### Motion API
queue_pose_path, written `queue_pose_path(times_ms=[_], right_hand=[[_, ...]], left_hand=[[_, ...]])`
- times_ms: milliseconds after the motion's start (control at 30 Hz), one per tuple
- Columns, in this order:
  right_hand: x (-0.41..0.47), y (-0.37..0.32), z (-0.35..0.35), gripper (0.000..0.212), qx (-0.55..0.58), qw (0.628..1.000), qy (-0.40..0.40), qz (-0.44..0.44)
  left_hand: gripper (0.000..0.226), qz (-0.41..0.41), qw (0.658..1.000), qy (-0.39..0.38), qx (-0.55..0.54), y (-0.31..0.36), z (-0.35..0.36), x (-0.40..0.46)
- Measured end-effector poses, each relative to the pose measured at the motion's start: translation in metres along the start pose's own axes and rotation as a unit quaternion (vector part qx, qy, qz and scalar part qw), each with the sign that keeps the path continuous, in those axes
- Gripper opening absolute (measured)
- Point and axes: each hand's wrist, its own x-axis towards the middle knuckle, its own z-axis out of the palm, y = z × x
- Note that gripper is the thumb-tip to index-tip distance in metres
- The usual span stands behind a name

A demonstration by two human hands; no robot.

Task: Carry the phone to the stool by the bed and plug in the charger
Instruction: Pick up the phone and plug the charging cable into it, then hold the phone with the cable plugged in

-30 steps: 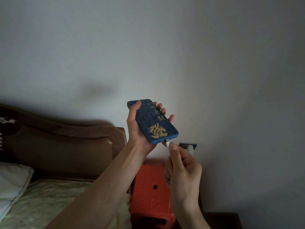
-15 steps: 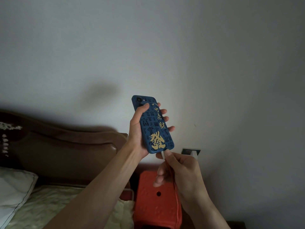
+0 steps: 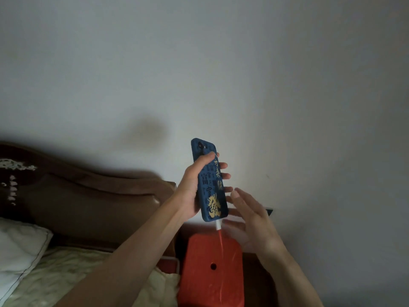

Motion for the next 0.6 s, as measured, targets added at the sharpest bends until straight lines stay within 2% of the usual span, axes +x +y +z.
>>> queue_pose_path(times_ms=[67, 133, 200, 267, 367, 433, 533, 600], right_hand=[[0.003, 0.0, 0.002, 0.091, -0.037, 0.999, -0.008, -0.038], [0.004, 0.002, 0.008, 0.091, -0.083, 0.994, -0.026, -0.06], [0.006, 0.011, 0.016, 0.092, -0.134, 0.988, -0.049, -0.055], [0.012, 0.027, 0.019, 0.096, -0.187, 0.981, -0.042, -0.037], [0.027, 0.057, 0.013, 0.078, -0.186, 0.982, -0.042, 0.004], [0.039, 0.083, 0.007, 0.075, -0.186, 0.98, -0.059, 0.037], [0.058, 0.13, 0.003, 0.072, -0.229, 0.969, -0.068, 0.059], [0.072, 0.166, 0.0, 0.083, -0.273, 0.954, -0.065, 0.101]], left_hand=[[0.055, -0.008, 1.0, 0.016, 0.002, -0.008, -0.003, 0.003], [0.049, -0.023, 0.999, 0.042, 0.007, -0.02, -0.008, 0.008], [0.055, -0.046, 0.996, 0.071, 0.016, -0.036, -0.012, 0.013], [0.063, -0.067, 0.993, 0.093, 0.04, -0.052, -0.017, 0.019], [0.067, -0.103, 0.987, 0.105, 0.062, -0.081, -0.03, 0.028], [0.066, -0.131, 0.98, 0.117, 0.09, -0.102, -0.043, 0.034], [0.057, -0.162, 0.966, 0.129, 0.156, -0.135, -0.07, 0.042], [0.038, -0.178, 0.955, 0.135, 0.194, -0.159, -0.093, 0.048]])
